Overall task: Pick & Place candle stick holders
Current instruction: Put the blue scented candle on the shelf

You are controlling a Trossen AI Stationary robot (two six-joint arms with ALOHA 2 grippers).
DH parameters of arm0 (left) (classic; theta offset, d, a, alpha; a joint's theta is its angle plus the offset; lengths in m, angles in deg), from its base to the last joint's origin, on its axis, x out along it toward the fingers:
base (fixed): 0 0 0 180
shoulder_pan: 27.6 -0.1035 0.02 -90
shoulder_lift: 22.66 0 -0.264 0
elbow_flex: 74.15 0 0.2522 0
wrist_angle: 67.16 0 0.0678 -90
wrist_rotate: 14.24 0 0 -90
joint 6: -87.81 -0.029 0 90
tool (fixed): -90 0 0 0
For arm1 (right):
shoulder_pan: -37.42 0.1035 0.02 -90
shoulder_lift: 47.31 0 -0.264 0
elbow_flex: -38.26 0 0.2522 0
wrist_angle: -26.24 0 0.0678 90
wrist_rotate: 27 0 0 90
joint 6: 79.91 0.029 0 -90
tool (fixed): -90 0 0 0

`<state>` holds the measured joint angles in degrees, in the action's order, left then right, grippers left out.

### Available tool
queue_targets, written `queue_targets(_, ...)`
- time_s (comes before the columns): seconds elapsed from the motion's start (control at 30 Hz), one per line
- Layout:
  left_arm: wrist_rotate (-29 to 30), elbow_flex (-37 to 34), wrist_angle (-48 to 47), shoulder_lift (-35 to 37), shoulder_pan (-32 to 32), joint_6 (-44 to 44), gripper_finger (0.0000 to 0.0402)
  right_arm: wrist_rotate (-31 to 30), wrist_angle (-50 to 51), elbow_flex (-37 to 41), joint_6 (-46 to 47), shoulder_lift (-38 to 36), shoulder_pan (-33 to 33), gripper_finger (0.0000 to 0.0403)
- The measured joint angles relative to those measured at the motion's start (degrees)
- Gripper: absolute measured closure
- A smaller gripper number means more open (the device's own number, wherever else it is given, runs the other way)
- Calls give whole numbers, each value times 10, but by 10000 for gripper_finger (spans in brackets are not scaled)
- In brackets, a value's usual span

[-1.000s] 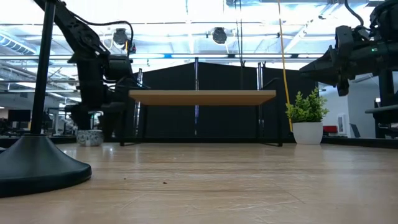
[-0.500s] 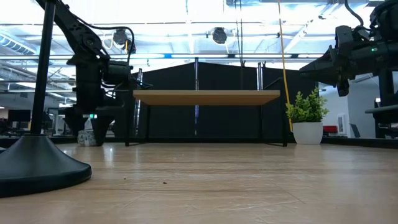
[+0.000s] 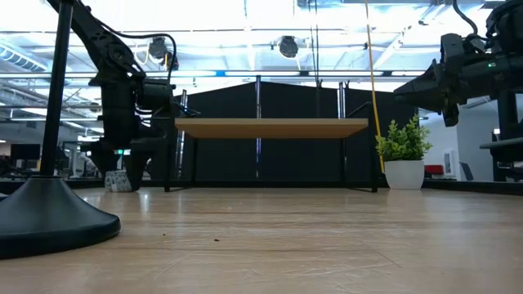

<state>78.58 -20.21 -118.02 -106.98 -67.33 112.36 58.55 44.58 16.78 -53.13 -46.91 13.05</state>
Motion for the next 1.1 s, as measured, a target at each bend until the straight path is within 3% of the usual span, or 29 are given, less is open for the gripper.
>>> queue_targets(0.2,-3,0,-21,0,0,2,84,0,0,0,0,0,0,314)
queue_targets(0.5,-15,1,-56,1,3,10,102,0,0,0,0,0,0,314)
queue_targets(0.9,-31,2,-90,3,60,47,102,0,0,0,0,0,0,314)
queue_targets(1.1,-23,5,-120,38,82,72,102,0,0,0,0,0,0,314)
